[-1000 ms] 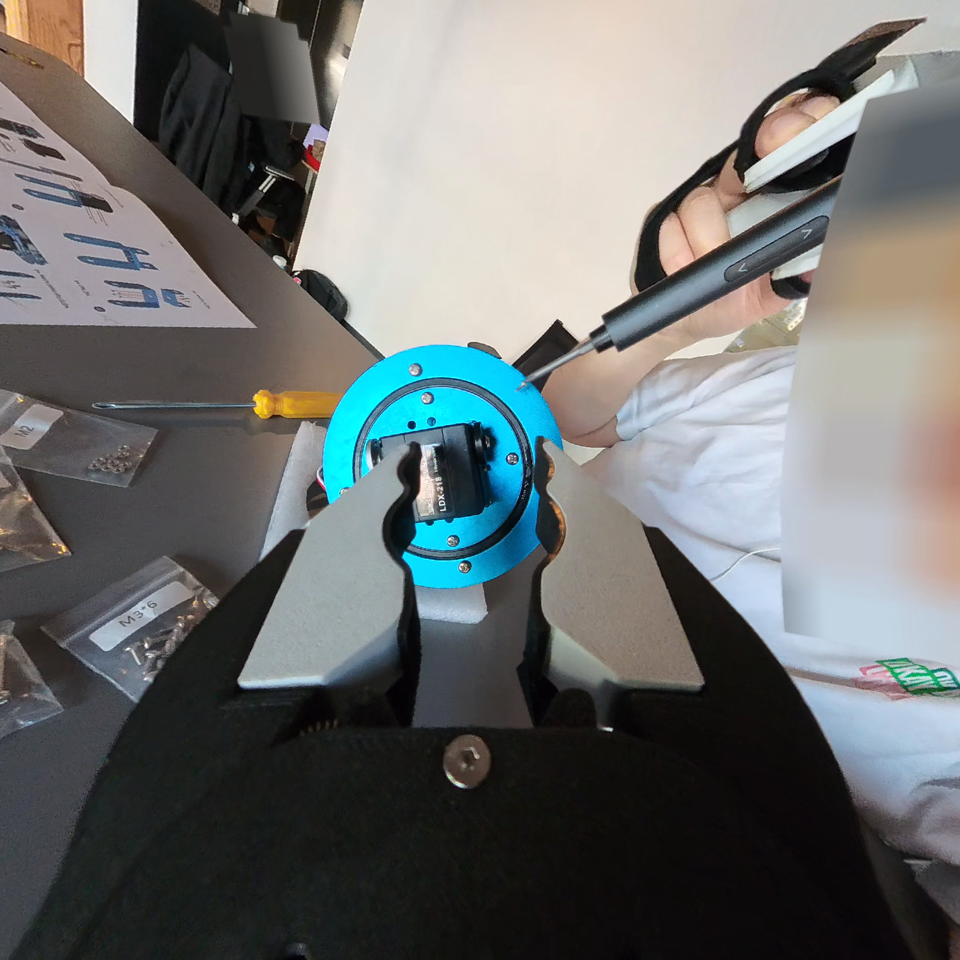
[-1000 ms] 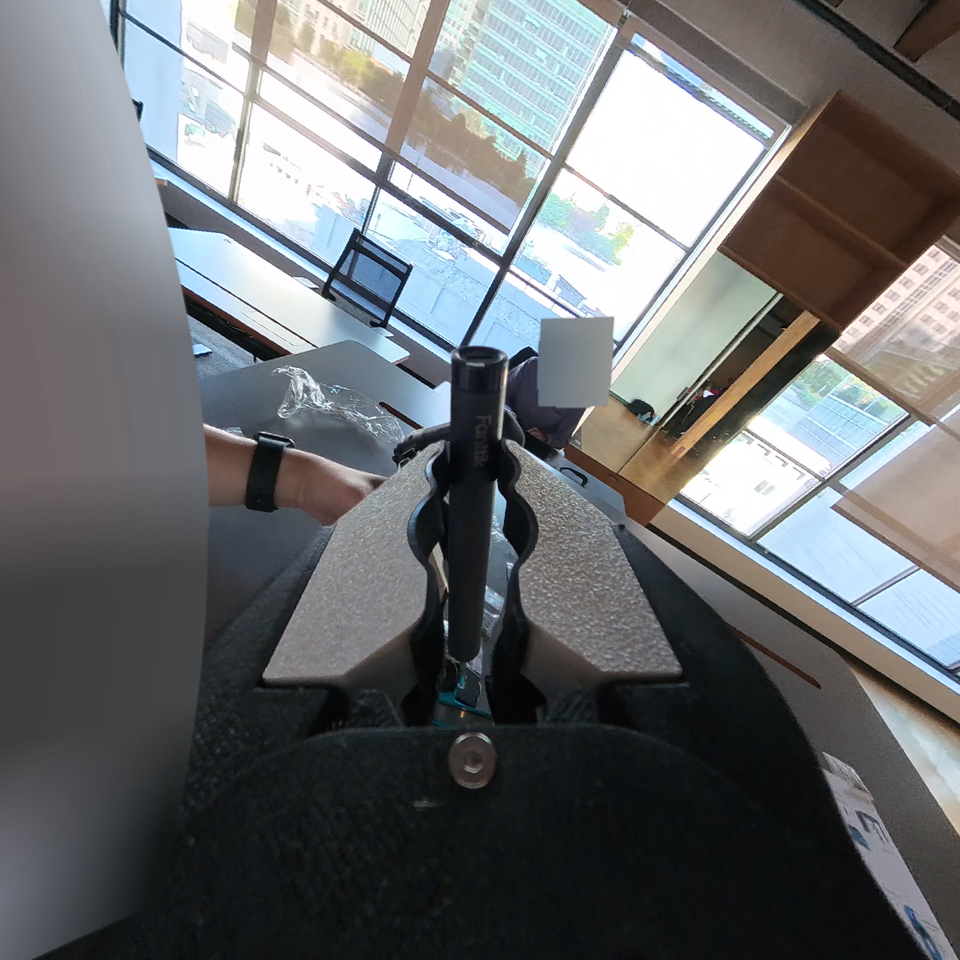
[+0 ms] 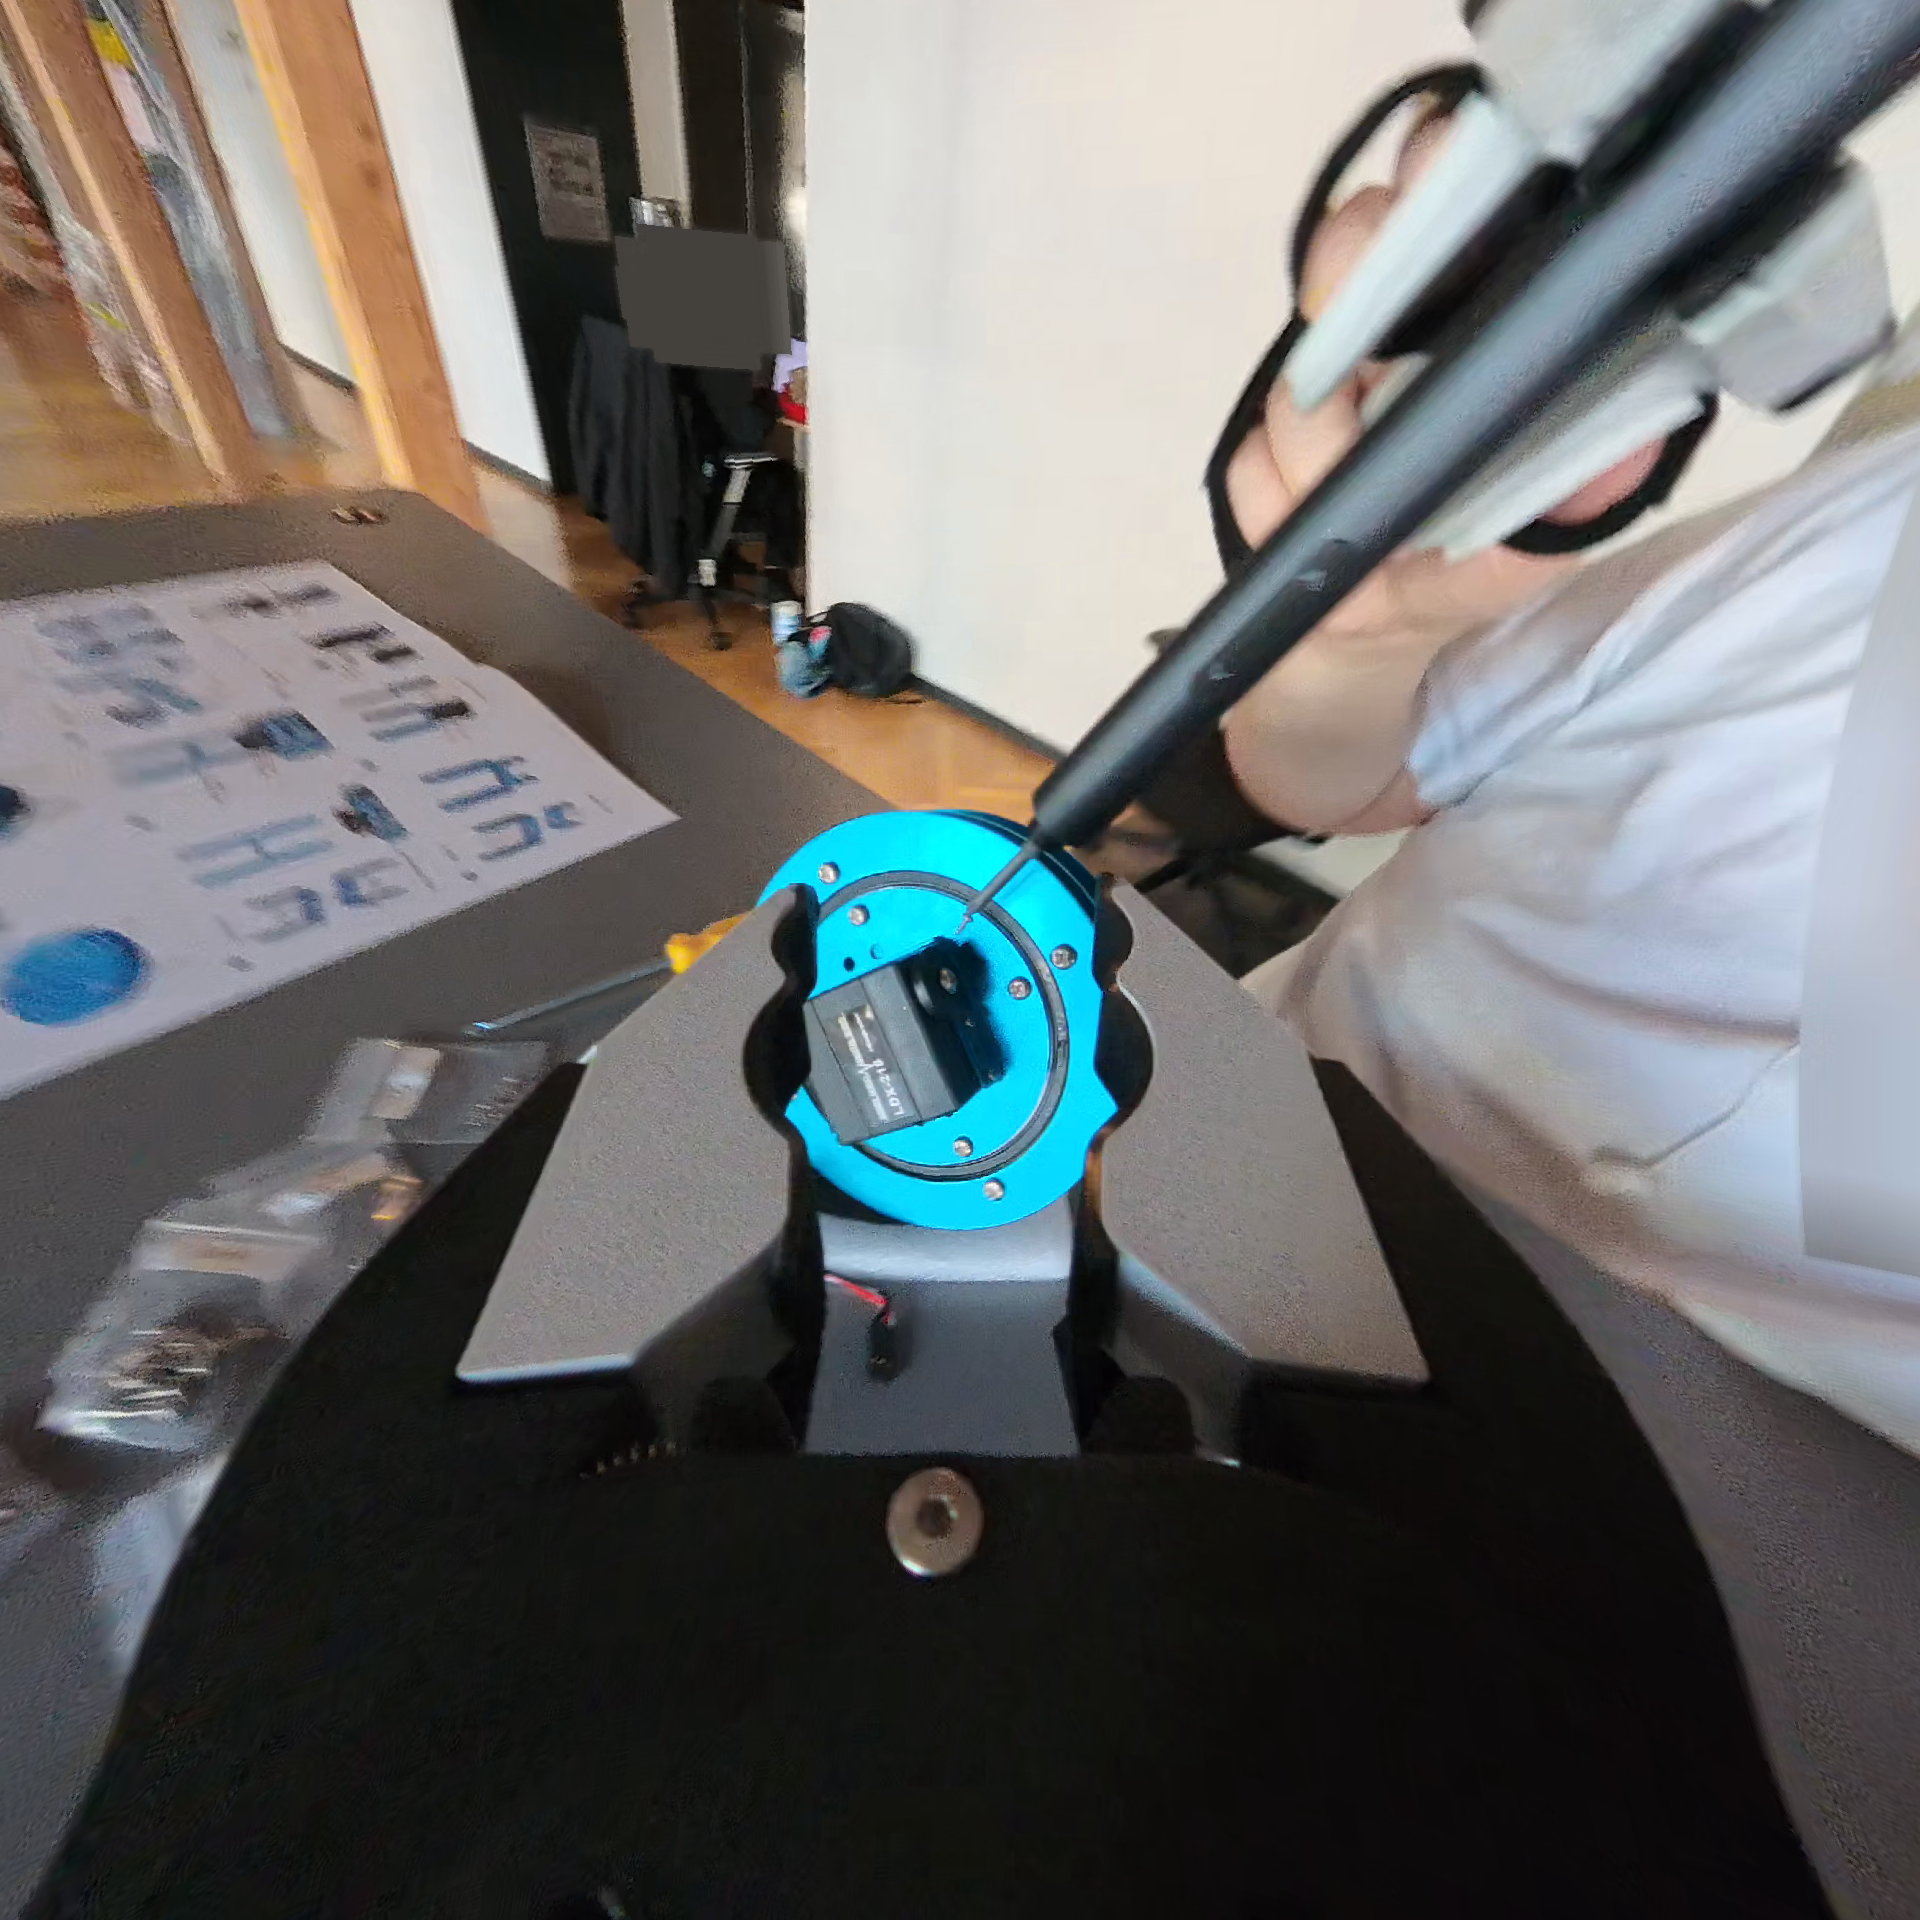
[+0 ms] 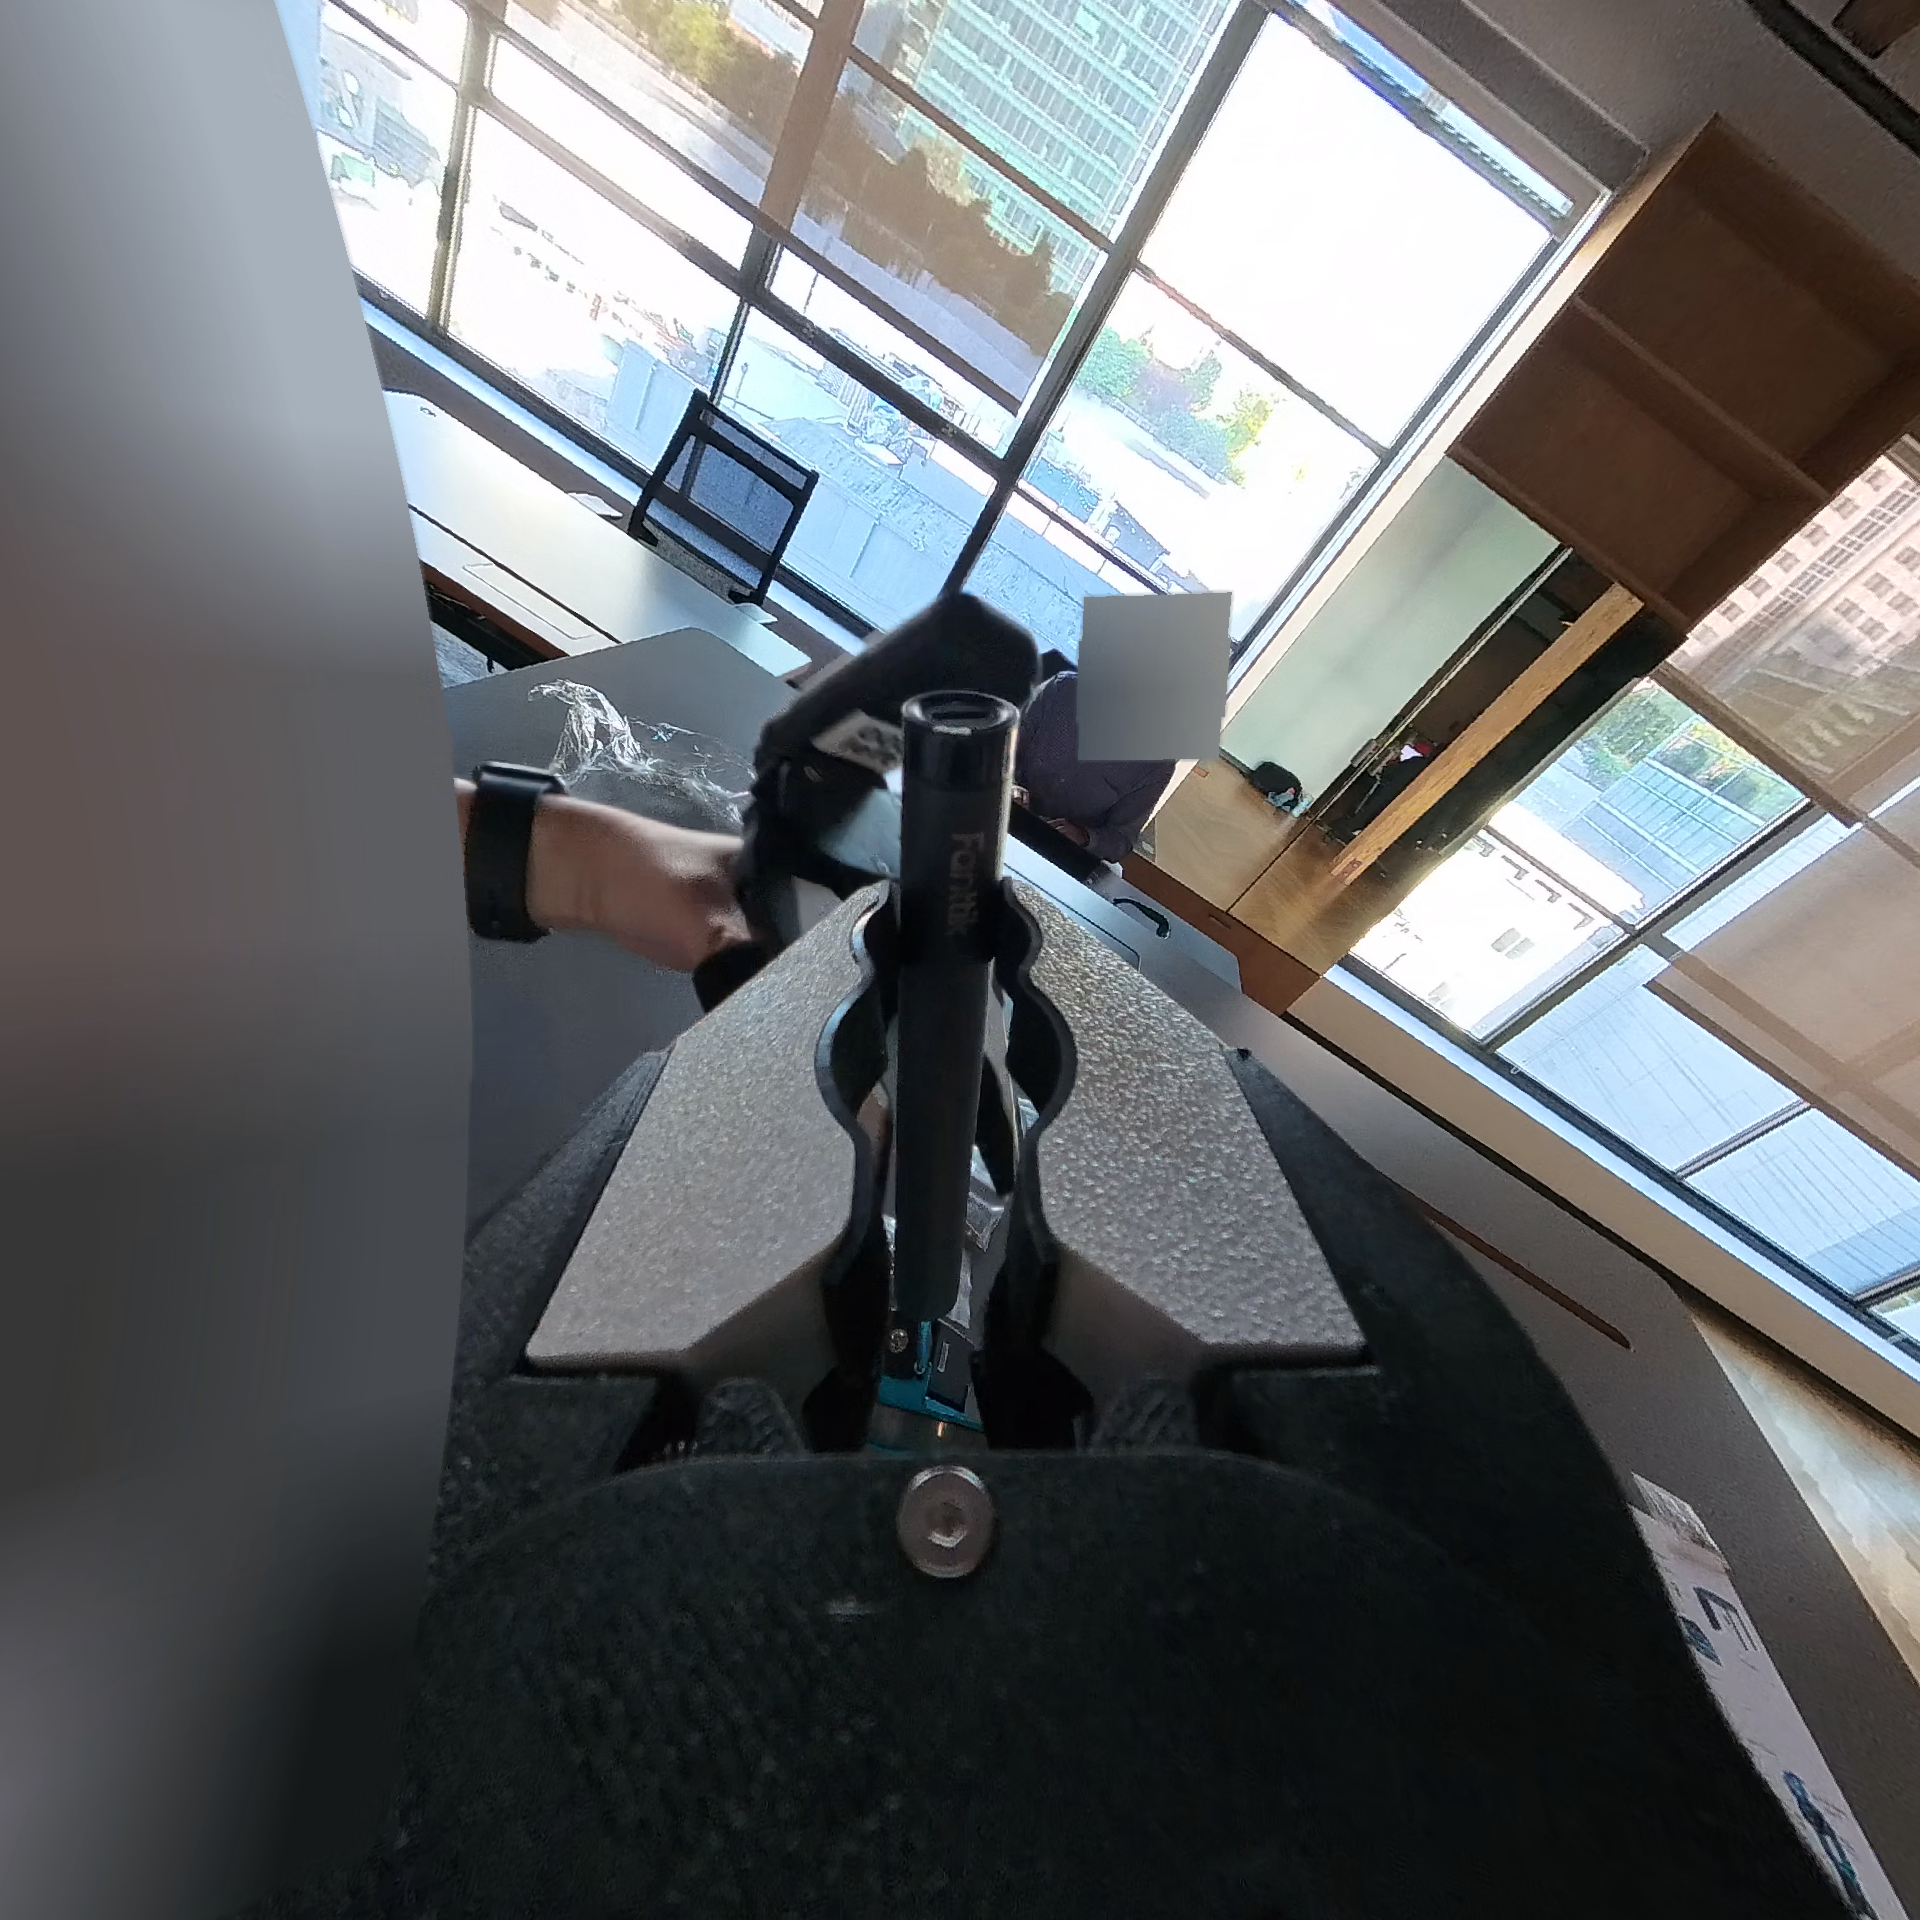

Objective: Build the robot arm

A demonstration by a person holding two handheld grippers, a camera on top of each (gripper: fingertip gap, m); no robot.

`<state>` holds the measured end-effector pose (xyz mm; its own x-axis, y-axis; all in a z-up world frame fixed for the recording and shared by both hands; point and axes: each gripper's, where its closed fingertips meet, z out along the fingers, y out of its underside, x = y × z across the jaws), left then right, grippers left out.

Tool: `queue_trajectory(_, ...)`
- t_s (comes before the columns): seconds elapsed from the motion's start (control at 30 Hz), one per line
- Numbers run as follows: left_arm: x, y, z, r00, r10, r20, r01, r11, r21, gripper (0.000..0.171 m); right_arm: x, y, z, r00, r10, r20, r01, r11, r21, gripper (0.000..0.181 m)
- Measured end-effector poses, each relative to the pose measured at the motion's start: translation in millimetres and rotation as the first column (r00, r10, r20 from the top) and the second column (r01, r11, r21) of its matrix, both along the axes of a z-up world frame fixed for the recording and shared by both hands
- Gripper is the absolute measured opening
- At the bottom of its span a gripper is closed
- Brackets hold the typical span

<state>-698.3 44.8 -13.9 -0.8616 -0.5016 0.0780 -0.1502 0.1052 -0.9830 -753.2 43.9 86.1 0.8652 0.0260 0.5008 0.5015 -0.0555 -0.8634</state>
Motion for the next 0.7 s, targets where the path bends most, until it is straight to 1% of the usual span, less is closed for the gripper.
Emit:
queue_trajectory(0.03,-4,0,4,0.997,0.021,0.068,-0.025,0.998,0.062,0.050,0,-1,1,1.000,0.002,-0.005,-0.002,1.000,0.002,0.016)
queue_trajectory(0.1,-10,-3,12,0.976,0.055,0.213,-0.089,0.984,0.155,0.045,3,-2,4,1.000,0.003,-0.014,-0.003,1.000,0.010,0.016)
queue_trajectory(0.13,-13,-6,14,0.965,0.056,0.255,-0.106,0.977,0.188,0.042,4,-3,5,1.000,0.005,-0.021,-0.005,1.000,0.014,0.016)
queue_trajectory(0.23,-16,-22,19,0.963,0.034,0.267,-0.097,0.969,0.226,0.043,6,-4,7,0.998,0.022,-0.054,-0.021,1.000,0.019,0.016)
queue_trajectory(0.33,-17,-38,30,0.953,0.029,0.302,-0.092,0.976,0.196,0.035,8,-4,7,0.998,0.026,-0.064,-0.025,0.999,0.023,0.016)
queue_trajectory(0.37,-16,-41,30,0.950,0.034,0.310,-0.102,0.973,0.206,0.032,8,-4,7,0.998,0.027,-0.063,-0.025,0.999,0.025,0.016)
queue_trajectory(0.43,-11,-43,30,0.935,0.066,0.349,-0.156,0.959,0.237,0.025,7,-4,6,0.997,0.031,-0.064,-0.029,0.999,0.026,0.016)
queue_trajectory(0.47,-10,-43,30,0.928,0.073,0.366,-0.170,0.956,0.240,0.017,7,-4,6,0.997,0.033,-0.065,-0.031,0.999,0.025,0.016)
queue_trajectory(0.5,-10,-44,31,0.924,0.077,0.375,-0.176,0.955,0.238,0.014,7,-4,6,0.998,0.032,-0.062,-0.030,0.999,0.027,0.016)
queue_trajectory(0.7,-11,-42,26,0.932,0.062,0.356,-0.151,0.962,0.228,0.015,8,0,2,0.998,0.036,-0.058,-0.035,0.999,0.014,0.016)
